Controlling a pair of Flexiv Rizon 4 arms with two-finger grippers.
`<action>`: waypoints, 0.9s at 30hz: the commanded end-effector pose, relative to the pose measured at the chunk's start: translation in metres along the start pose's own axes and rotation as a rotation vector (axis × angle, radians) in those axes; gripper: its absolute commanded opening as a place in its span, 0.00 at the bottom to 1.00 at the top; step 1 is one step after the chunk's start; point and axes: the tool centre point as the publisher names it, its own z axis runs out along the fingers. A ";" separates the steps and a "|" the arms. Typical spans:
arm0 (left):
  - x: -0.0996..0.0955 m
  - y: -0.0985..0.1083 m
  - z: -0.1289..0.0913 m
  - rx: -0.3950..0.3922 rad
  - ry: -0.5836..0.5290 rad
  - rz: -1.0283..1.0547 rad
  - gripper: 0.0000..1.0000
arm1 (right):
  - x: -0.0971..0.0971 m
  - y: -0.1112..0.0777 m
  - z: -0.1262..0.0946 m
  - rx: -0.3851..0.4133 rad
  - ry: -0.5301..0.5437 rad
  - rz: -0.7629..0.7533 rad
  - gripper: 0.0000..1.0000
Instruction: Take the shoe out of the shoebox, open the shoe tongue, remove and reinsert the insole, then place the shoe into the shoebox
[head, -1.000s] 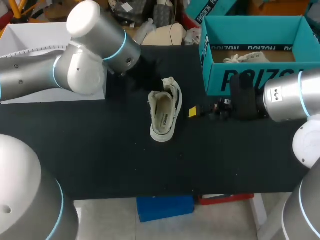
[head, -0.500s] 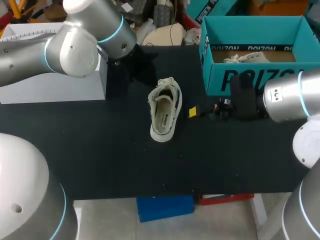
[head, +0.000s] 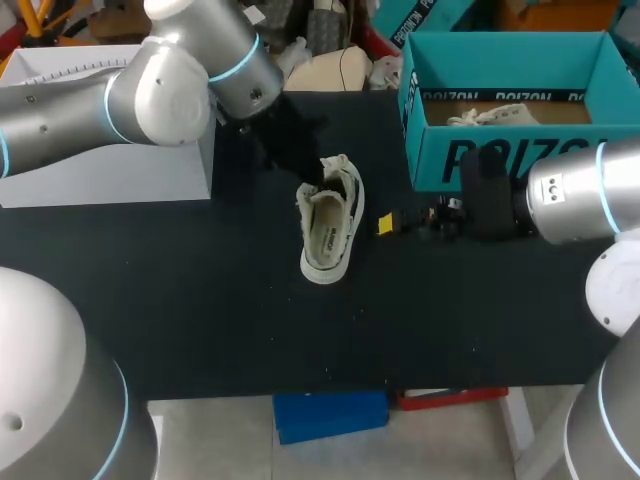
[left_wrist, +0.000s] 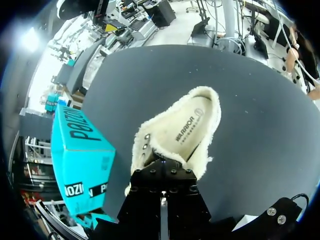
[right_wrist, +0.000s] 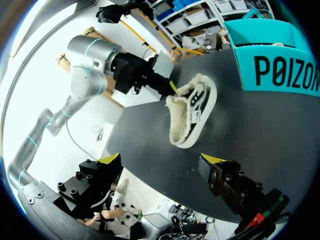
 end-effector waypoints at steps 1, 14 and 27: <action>0.000 0.003 0.024 0.005 0.025 -0.005 0.00 | 0.001 0.000 0.001 0.000 -0.003 0.001 1.00; 0.023 -0.009 0.031 0.037 0.052 -0.048 0.00 | 0.001 0.000 0.001 0.000 -0.003 0.001 1.00; 0.004 -0.005 -0.023 0.063 0.003 -0.013 0.00 | 0.001 0.000 0.001 0.000 -0.003 0.001 1.00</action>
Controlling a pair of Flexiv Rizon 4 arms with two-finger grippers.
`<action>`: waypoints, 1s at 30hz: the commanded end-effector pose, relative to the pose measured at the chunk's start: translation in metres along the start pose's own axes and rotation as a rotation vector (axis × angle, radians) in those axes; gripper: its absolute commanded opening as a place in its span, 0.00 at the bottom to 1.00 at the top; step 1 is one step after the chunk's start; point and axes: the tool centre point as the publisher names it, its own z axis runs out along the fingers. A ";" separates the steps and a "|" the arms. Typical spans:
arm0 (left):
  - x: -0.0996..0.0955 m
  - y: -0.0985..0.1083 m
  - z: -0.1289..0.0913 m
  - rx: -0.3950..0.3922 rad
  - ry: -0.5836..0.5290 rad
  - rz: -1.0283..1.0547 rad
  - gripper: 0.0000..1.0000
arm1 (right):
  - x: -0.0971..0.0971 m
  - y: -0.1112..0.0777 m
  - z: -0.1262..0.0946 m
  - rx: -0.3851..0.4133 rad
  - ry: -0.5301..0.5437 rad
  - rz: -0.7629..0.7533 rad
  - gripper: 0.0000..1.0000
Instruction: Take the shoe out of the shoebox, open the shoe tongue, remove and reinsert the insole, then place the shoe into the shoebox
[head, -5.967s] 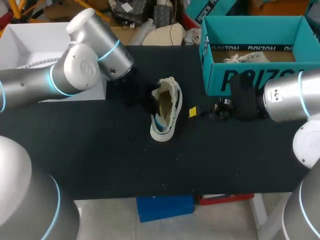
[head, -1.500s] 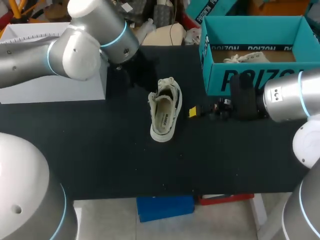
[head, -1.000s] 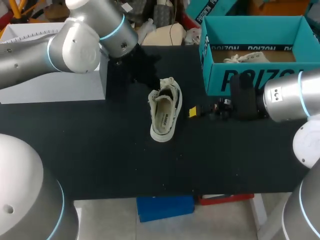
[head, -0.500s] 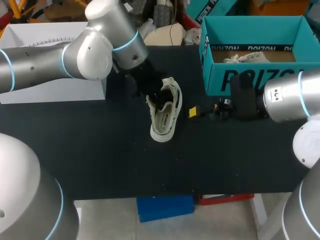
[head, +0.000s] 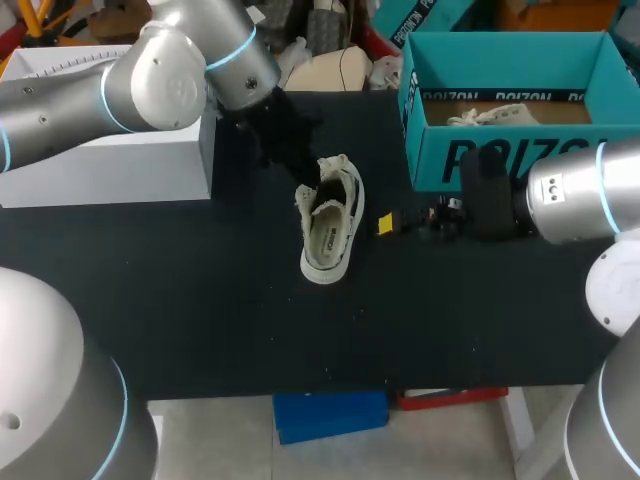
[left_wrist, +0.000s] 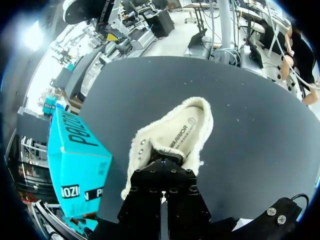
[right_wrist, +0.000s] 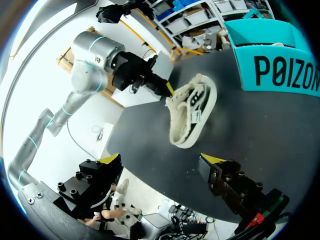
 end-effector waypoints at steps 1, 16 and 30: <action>-0.002 -0.002 -0.001 -0.017 -0.022 0.009 0.00 | 0.001 0.000 0.001 0.000 -0.003 0.001 1.00; 0.002 -0.012 0.057 0.008 0.067 0.057 0.00 | 0.001 0.000 0.001 0.000 -0.003 0.001 1.00; 0.019 -0.037 -0.010 0.075 -0.008 -0.029 0.00 | 0.001 0.000 0.001 0.000 -0.003 0.001 1.00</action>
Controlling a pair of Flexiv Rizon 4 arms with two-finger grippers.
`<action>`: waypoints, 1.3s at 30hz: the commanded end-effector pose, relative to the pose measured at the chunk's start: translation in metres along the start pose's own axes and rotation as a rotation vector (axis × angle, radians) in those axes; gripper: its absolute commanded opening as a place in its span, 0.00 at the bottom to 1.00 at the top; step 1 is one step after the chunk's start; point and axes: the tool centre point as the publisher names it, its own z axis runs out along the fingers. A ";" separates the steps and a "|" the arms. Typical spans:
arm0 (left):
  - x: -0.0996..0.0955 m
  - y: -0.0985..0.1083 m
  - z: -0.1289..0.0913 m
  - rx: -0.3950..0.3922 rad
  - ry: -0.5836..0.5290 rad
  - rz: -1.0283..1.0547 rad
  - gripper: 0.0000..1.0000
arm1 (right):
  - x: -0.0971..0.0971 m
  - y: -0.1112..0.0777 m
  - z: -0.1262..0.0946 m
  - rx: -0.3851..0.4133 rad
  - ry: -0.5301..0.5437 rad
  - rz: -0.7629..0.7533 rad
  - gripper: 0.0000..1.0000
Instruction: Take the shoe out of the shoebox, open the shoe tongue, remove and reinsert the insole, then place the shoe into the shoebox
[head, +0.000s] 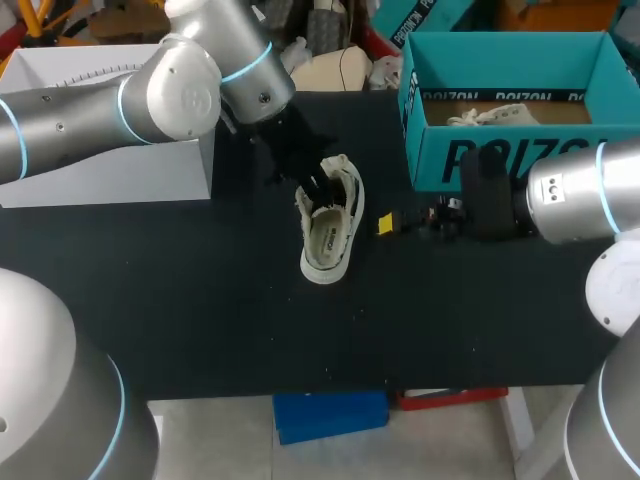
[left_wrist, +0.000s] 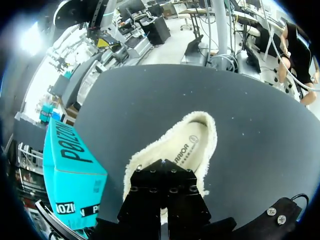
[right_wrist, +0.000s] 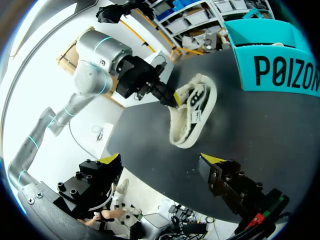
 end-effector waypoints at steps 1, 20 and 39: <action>0.019 -0.013 -0.042 -0.041 -0.036 -0.072 0.00 | 0.001 0.000 0.001 0.000 -0.003 0.001 1.00; 0.058 -0.034 -0.092 -0.113 -0.099 -0.178 1.00 | 0.001 0.000 0.001 0.000 -0.003 0.001 1.00; 0.072 -0.028 -0.106 0.057 -0.226 -0.532 1.00 | 0.001 0.000 0.001 0.000 -0.003 0.001 1.00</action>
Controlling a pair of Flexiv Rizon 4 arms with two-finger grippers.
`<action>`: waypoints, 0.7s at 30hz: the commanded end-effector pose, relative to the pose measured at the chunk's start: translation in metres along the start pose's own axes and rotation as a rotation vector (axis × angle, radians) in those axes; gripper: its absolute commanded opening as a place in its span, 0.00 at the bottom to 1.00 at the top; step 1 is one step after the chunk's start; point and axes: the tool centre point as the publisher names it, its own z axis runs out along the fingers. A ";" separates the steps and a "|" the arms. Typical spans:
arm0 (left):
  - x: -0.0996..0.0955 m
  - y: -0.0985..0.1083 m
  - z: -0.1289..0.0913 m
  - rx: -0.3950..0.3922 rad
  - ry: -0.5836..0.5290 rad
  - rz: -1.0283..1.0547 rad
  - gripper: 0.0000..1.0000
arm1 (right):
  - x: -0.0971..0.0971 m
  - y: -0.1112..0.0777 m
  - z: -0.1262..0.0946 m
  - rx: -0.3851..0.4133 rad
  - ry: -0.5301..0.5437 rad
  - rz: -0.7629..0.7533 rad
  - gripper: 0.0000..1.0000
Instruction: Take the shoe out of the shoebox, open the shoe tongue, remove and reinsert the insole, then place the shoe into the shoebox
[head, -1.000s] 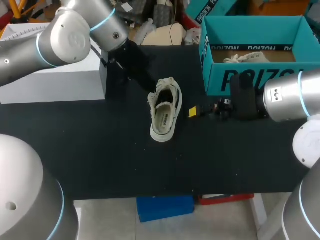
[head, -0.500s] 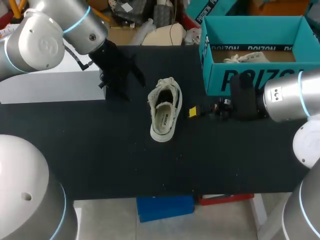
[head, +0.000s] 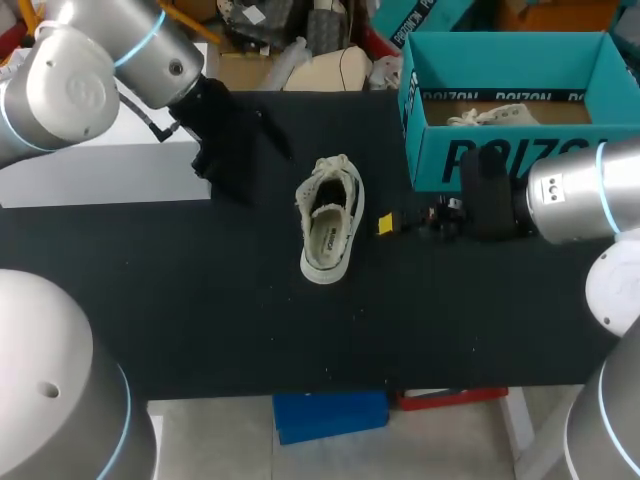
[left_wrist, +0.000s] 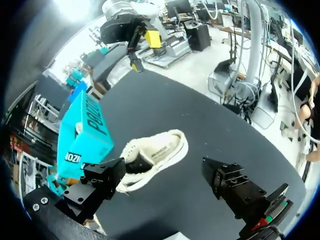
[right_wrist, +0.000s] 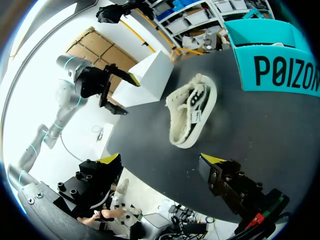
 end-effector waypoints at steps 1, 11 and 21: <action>0.015 0.012 -0.008 0.082 -0.050 -0.214 1.00 | 0.001 0.000 0.001 0.000 -0.003 0.001 1.00; 0.036 0.035 -0.047 0.110 -0.100 -0.405 1.00 | 0.001 0.000 0.001 0.000 -0.003 0.001 1.00; 0.041 0.035 -0.050 0.110 -0.073 -0.407 1.00 | 0.001 0.000 0.001 0.000 -0.003 0.001 1.00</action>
